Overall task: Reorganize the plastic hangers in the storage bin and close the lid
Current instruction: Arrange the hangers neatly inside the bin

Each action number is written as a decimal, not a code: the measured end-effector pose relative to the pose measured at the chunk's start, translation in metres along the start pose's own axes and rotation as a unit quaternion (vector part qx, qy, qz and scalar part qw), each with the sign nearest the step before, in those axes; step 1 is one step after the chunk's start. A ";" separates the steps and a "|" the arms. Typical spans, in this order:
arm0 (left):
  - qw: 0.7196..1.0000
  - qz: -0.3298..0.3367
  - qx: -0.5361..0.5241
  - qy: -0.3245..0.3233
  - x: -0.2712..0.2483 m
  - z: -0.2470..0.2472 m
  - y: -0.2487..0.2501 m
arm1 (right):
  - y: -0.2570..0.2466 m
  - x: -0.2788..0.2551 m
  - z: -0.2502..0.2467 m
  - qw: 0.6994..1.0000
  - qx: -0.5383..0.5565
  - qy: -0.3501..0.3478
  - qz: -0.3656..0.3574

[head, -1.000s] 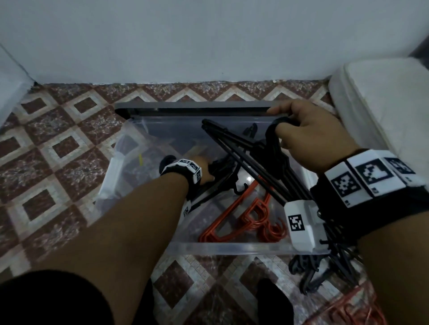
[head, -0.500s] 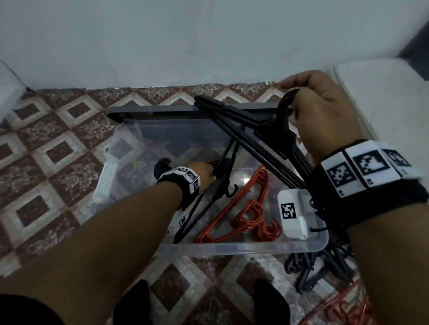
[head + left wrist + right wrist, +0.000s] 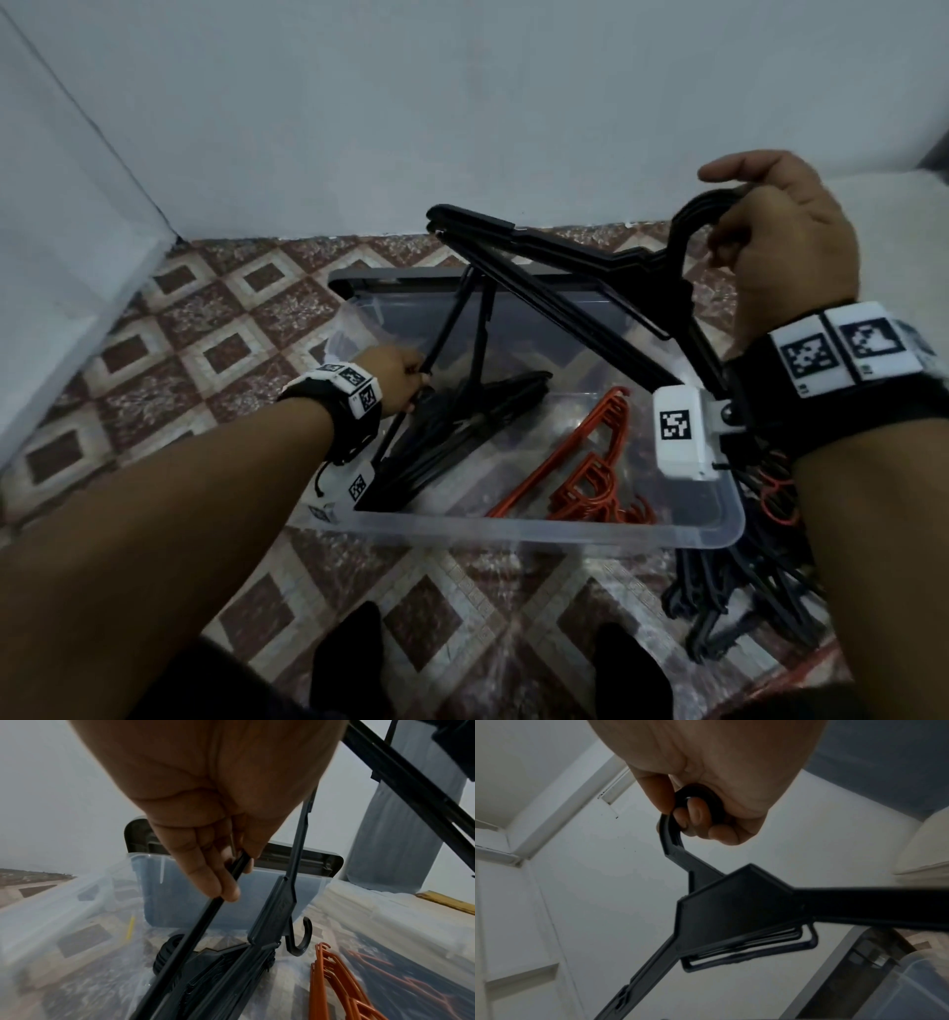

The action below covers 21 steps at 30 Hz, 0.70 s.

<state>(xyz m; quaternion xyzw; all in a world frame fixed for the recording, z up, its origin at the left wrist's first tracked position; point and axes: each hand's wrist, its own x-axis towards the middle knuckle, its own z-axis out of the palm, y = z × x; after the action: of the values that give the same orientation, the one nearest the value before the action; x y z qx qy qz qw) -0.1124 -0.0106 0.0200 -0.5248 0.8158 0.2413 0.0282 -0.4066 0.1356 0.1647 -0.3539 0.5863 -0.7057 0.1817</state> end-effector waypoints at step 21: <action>0.936 0.030 -0.026 0.351 -0.039 -0.101 -0.004 | 0.019 -0.002 0.009 0.988 -0.125 -0.084 -0.018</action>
<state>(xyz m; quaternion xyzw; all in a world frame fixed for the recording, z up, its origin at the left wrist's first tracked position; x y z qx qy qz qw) -0.0705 -0.0221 0.1192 -0.5518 0.7827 0.0641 -0.2807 -0.4019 0.1261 0.1463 -0.4422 0.6463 -0.5977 0.1721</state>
